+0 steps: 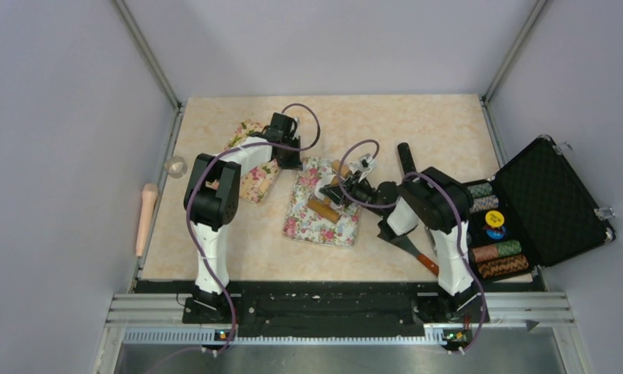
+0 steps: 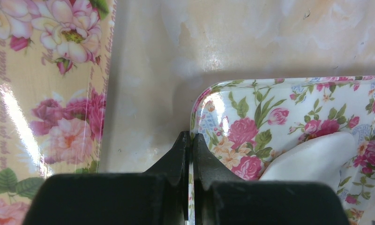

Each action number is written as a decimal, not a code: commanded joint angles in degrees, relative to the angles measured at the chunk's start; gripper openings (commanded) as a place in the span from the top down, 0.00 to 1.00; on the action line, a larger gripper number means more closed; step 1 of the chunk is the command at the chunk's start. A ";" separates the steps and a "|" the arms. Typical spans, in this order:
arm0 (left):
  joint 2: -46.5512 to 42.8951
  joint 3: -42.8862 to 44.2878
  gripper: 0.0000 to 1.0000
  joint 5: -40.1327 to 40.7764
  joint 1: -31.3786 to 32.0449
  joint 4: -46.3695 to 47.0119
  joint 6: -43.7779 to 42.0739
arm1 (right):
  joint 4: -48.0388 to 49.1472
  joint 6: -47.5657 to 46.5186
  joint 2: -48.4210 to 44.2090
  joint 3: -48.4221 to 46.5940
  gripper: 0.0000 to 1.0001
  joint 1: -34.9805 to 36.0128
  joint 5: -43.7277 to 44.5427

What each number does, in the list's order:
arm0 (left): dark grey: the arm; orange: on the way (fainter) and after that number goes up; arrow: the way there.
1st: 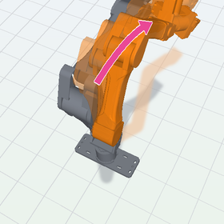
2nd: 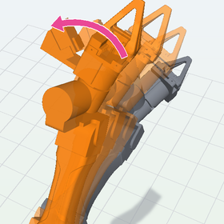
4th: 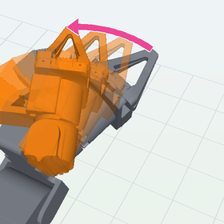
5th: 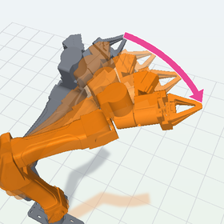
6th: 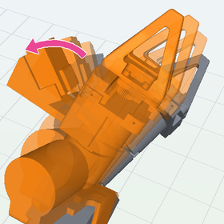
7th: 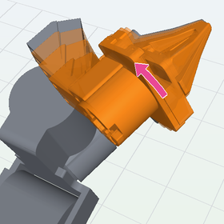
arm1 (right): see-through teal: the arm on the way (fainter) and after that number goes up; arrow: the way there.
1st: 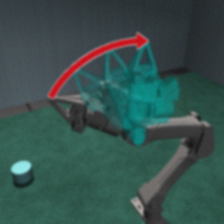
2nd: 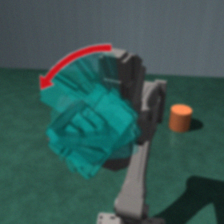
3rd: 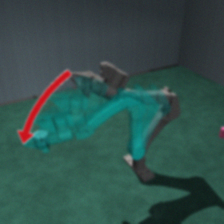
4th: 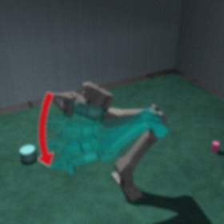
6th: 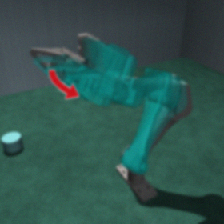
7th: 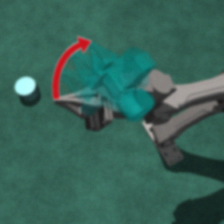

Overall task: Roll out the dumpling wrappers from the dough
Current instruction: Flatten out the dough on the work surface.

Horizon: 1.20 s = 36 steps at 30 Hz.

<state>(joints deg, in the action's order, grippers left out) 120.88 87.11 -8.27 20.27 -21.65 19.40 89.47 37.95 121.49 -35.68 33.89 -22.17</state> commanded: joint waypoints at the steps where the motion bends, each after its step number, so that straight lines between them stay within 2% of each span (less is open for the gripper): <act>1: -0.26 -1.94 1.00 -0.82 0.52 -3.51 0.35 | 2.18 2.26 -6.51 0.70 1.00 -5.98 -3.45; 7: 0.22 -1.86 1.00 -1.75 0.63 -3.49 0.70 | -0.34 -1.25 -8.74 2.19 1.00 -13.51 1.87; 10: 0.30 -1.90 1.00 -1.55 0.63 -3.49 0.73 | -0.05 -2.32 -6.64 2.35 1.00 -13.97 1.73; 18: 0.19 -1.75 1.00 -2.03 0.67 -3.55 0.99 | -0.63 -8.67 -3.49 4.35 1.00 -8.75 6.88; 24: -0.32 -1.85 1.00 -2.44 0.63 -3.74 1.08 | -6.03 -13.21 -3.60 6.83 1.00 -4.07 12.54; 36: -1.31 -2.30 1.00 -3.29 0.23 -3.72 1.30 | -4.76 -15.35 1.07 7.66 1.00 0.27 12.37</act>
<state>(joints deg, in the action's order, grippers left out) 120.79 86.67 -10.70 20.10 -21.41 20.27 89.54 28.45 116.90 -30.76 30.85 -9.04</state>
